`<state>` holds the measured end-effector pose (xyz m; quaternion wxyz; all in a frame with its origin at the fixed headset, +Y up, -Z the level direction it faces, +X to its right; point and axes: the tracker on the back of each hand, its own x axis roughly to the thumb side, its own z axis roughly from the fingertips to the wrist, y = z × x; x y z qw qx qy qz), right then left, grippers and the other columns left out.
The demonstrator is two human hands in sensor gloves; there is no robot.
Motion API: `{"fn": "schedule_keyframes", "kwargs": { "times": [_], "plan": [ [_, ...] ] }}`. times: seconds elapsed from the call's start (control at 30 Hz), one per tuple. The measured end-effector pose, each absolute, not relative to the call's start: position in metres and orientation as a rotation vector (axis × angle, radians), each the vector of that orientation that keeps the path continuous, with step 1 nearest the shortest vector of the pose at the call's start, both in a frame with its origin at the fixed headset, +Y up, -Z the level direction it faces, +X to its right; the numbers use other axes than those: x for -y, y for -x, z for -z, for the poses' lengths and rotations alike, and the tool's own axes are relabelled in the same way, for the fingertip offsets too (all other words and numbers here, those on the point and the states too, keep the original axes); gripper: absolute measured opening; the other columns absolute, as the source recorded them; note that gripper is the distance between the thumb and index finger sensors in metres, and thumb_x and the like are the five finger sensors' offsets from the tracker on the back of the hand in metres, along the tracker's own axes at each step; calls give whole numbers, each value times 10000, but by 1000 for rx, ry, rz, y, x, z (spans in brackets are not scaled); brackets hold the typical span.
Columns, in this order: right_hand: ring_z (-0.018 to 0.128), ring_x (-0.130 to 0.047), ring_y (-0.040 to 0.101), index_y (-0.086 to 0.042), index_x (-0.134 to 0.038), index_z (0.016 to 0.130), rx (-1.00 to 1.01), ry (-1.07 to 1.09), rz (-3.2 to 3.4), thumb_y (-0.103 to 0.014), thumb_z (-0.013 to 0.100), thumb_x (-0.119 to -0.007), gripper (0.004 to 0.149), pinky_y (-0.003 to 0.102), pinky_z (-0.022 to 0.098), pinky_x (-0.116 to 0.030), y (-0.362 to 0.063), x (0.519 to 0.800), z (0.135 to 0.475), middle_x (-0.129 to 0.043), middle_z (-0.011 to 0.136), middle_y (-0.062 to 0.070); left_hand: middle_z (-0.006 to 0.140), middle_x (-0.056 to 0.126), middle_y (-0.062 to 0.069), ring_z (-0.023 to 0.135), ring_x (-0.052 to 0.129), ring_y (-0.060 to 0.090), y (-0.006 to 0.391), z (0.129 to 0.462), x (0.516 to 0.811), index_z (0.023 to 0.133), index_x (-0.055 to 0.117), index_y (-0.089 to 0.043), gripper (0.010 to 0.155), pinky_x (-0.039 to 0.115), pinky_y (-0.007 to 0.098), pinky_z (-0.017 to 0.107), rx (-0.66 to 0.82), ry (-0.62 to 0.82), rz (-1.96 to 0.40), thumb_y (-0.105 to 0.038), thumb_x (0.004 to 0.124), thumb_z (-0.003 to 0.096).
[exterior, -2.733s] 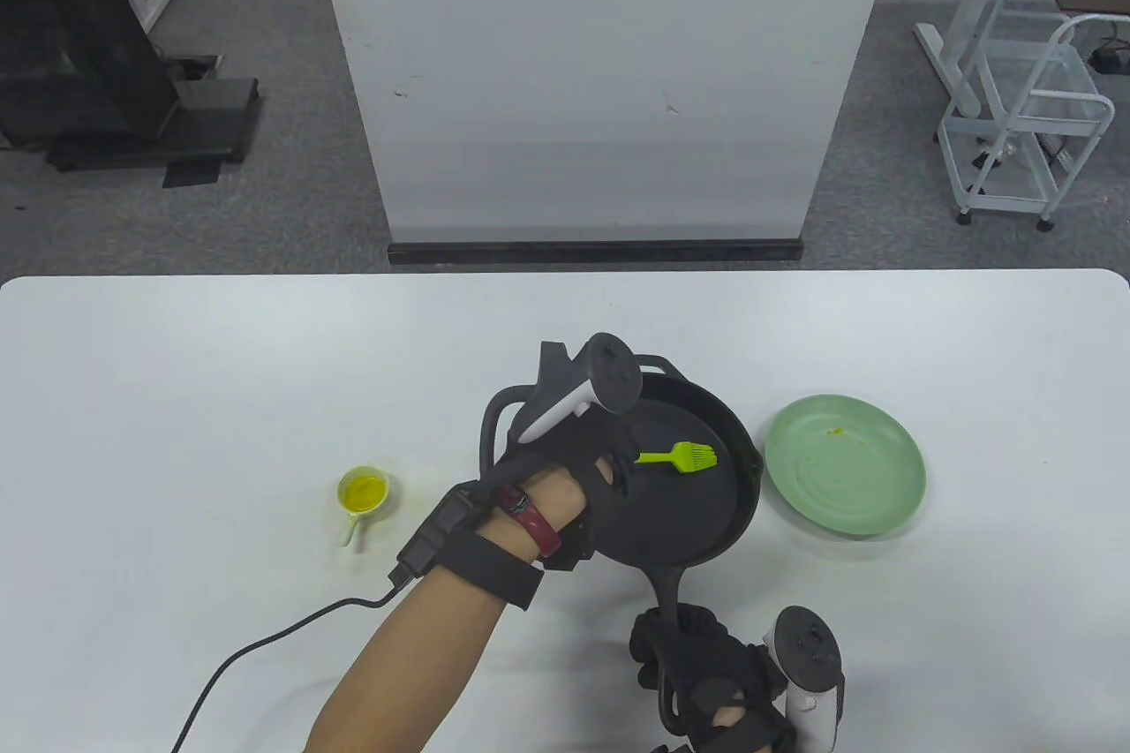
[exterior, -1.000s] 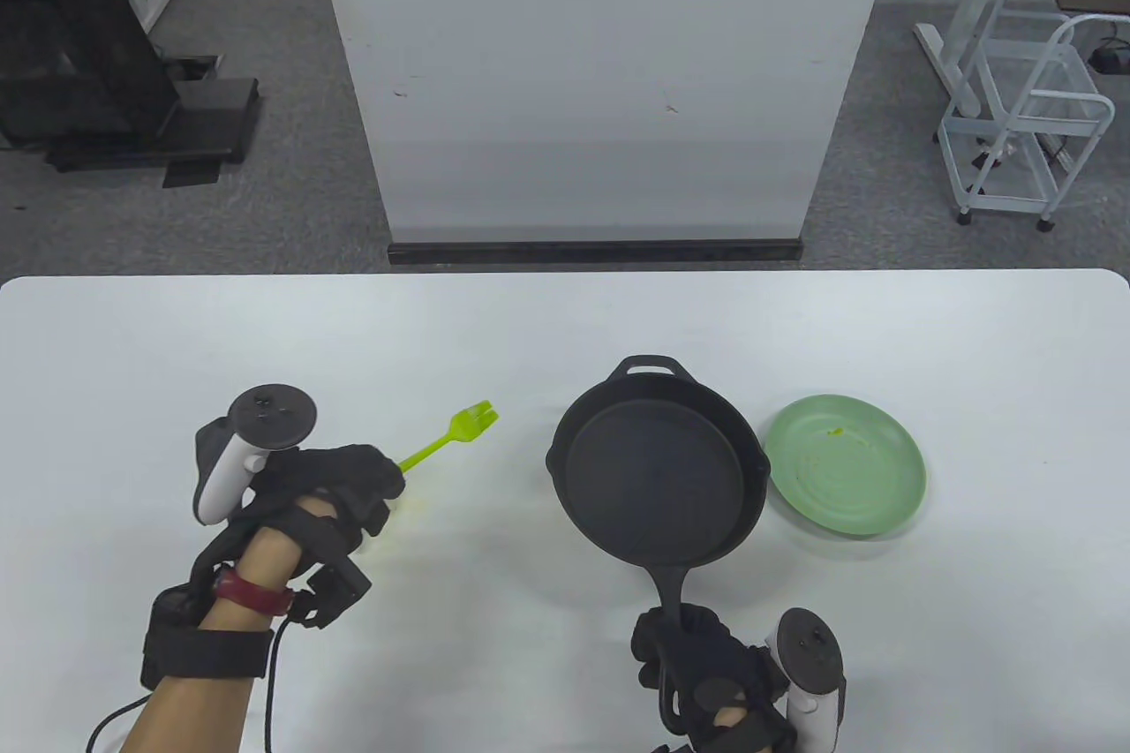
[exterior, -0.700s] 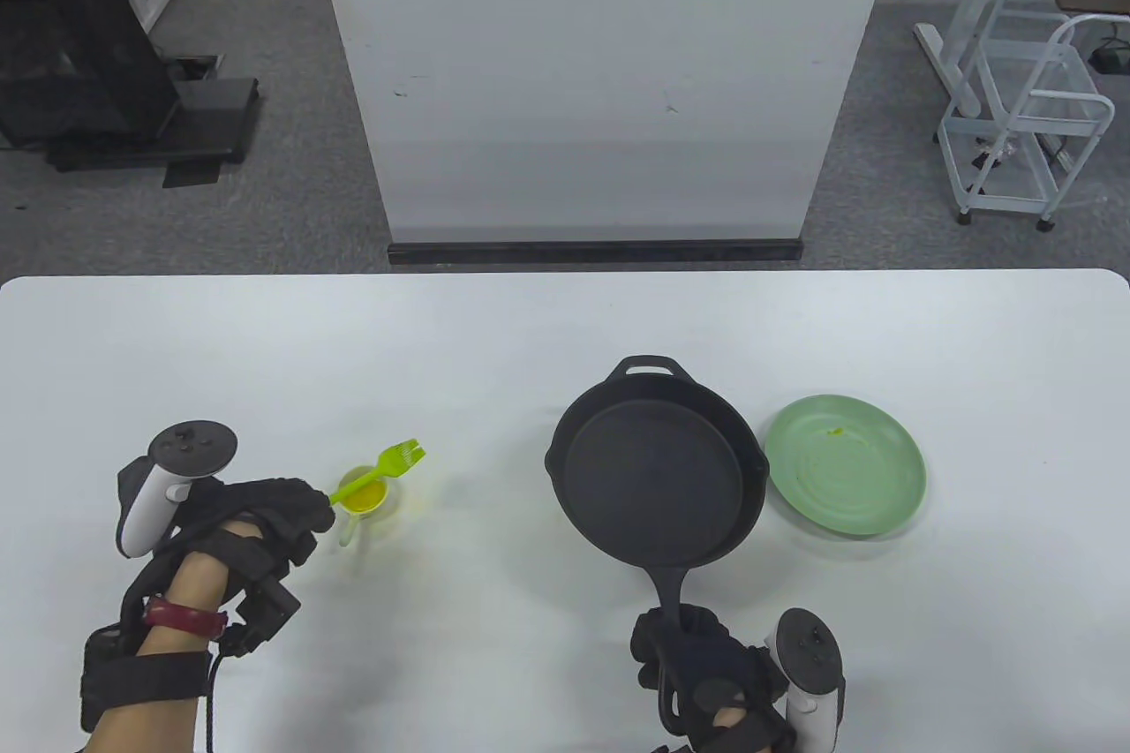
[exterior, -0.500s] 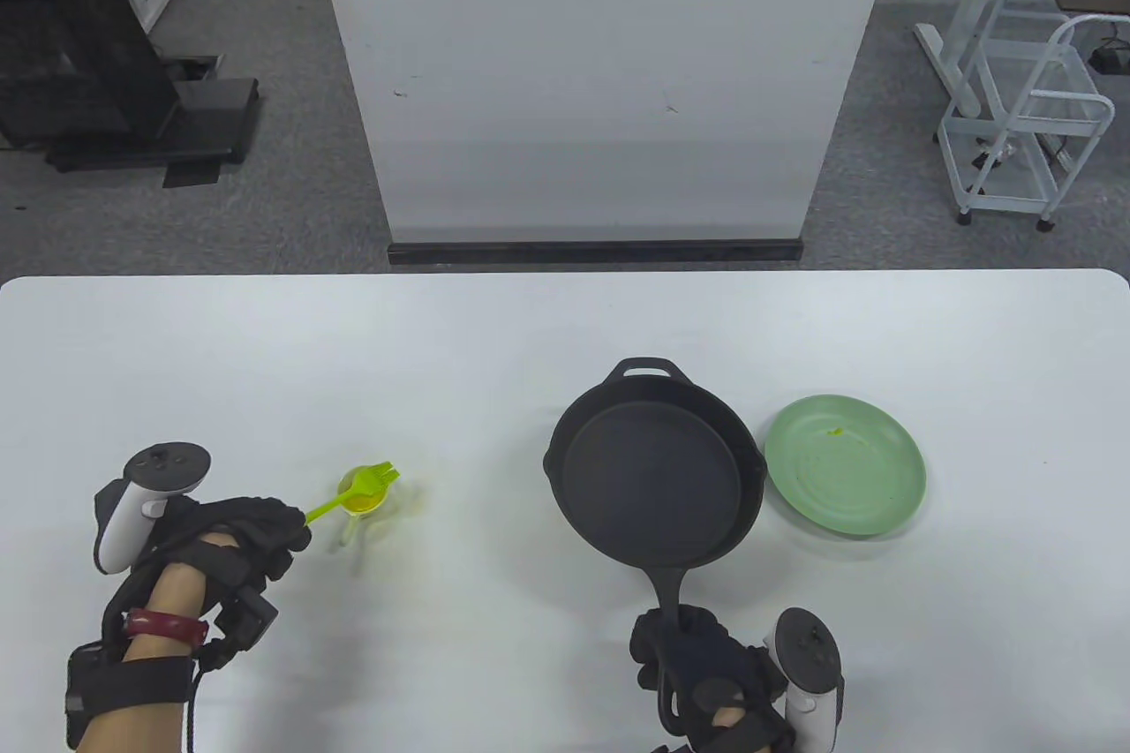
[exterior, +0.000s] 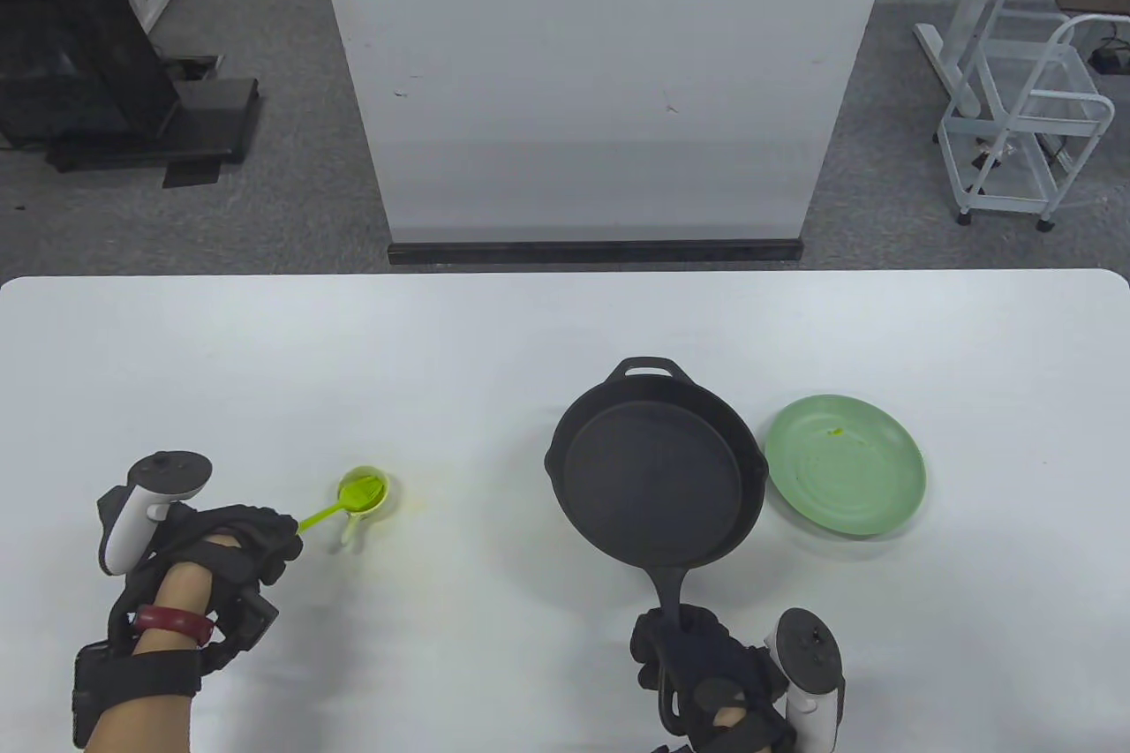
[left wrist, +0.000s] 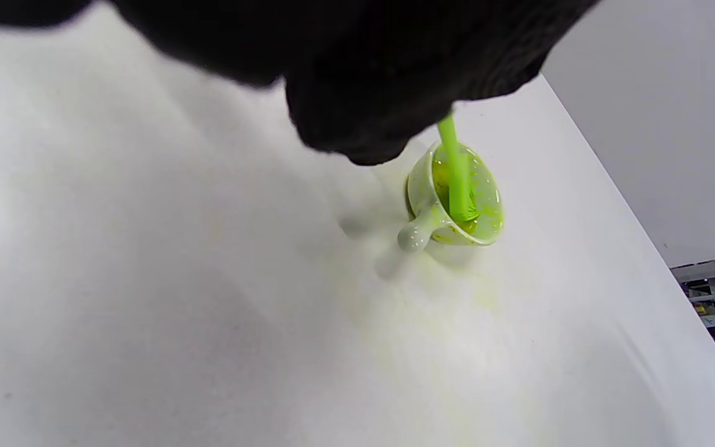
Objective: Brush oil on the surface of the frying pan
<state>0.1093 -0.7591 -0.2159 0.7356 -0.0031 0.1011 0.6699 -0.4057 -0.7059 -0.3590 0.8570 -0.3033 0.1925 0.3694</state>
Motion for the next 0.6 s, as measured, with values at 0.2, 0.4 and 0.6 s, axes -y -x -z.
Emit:
{"fn": "schedule_keyframes", "kwargs": {
  "times": [0.2,0.4,0.6],
  "plan": [
    [662,-754,481,-47,-652,762,-221,6,-1471,-399,440,-703,479,416,414,-768,-109,759,216,-696,782,250,451,985,-13,135,933,201,404,357,698,836,798,-110,472,852,401,143,-382,620,-738,-418,730,484],
    [663,-753,482,-46,-652,762,-228,-2,-1474,-397,440,-704,479,416,414,-767,-109,760,216,-696,782,251,523,968,20,224,932,242,400,351,678,863,835,-161,463,840,436,220,-345,453,-556,-397,760,472],
    [659,-755,484,-44,-653,761,-240,-1,-1470,-397,439,-705,480,419,412,-766,-107,760,216,-697,780,254,673,872,65,368,893,276,393,346,670,937,783,-207,500,799,469,332,-323,403,-499,-393,757,473]
  ]
}}
